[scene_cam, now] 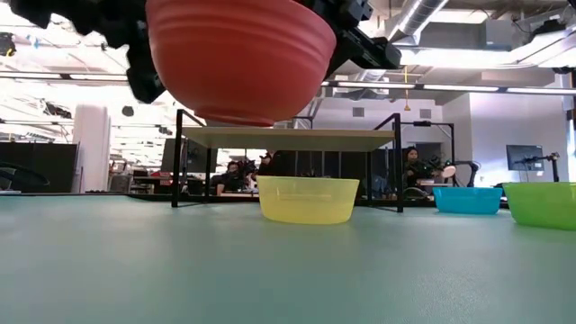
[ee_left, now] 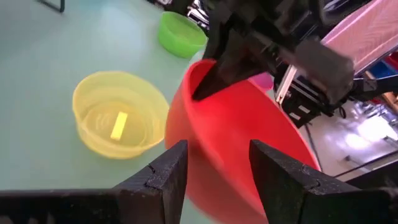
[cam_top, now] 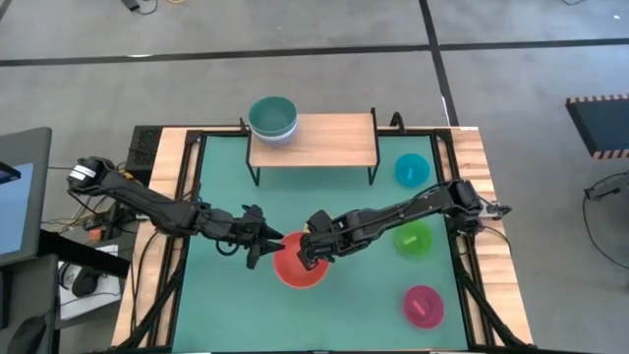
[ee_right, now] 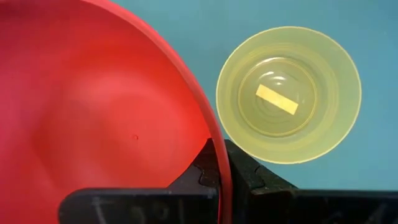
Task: Place and stack bowls onto a shelf
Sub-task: Stack the orange bowl on top of the green bowl on the shelf
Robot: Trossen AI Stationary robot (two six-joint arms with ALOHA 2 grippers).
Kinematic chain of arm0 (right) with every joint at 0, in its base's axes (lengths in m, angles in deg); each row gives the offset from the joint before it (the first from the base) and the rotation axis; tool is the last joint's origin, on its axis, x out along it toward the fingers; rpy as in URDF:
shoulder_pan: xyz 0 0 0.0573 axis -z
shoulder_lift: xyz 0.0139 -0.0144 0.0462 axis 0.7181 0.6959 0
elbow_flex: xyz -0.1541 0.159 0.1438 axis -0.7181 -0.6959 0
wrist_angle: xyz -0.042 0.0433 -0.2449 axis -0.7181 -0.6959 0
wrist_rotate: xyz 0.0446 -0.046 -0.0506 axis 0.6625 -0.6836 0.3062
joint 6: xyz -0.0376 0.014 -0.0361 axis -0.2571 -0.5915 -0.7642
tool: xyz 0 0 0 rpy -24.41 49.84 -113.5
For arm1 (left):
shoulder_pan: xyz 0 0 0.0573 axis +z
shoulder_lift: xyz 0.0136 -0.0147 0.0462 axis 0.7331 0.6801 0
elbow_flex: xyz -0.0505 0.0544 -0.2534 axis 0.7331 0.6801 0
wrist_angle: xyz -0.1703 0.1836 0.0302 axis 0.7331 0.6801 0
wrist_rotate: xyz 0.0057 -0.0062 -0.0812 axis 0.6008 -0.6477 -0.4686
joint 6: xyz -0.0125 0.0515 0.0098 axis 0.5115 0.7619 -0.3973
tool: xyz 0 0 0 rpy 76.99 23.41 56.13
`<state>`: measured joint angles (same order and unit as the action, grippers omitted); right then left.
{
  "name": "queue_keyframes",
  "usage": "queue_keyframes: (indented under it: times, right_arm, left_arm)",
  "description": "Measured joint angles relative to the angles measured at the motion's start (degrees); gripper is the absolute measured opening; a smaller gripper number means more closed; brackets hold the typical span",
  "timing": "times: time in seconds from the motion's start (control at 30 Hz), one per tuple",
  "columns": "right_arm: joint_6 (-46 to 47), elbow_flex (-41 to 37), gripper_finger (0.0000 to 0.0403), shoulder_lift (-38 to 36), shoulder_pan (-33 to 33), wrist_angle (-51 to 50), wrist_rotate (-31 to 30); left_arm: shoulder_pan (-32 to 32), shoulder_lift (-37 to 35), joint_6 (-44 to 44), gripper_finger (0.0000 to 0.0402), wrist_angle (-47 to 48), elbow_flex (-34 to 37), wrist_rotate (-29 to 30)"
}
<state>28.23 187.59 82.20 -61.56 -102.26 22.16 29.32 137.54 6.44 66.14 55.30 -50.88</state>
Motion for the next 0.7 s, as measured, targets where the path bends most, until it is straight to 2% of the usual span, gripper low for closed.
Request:
queue_keyframes:
  times: [0.17,0.3,0.4,0.57,0.7]
  right_arm:
    - [-0.8,-0.1,0.0026,0.0,0.0,-0.4,-0.1]
    - [-1.3,-0.1,0.0027,0.0,0.1,-0.5,-0.1]
    - [-2.1,-0.1,0.0034,0.0,0.0,-0.2,0.3]
    - [-2.0,0.2,0.0053,0.0,-0.1,0.2,0.8]
    - [-2.4,2.9,0.007,0.0,-0.4,-1.8,1.2]
  left_arm:
    - [2.2,4.4,0.0,0.0156,12.8,-6.7,0.6]
    - [3.6,7.0,1.9,0.0143,21.4,-11.2,-1.2]
    - [3.9,8.1,4.6,0.0107,24.3,-13.8,-1.8]
    - [4.4,8.5,7.6,0.0018,25.6,-16.0,0.0]
    - [5.6,8.4,8.1,0.0007,25.8,-16.7,-1.0]
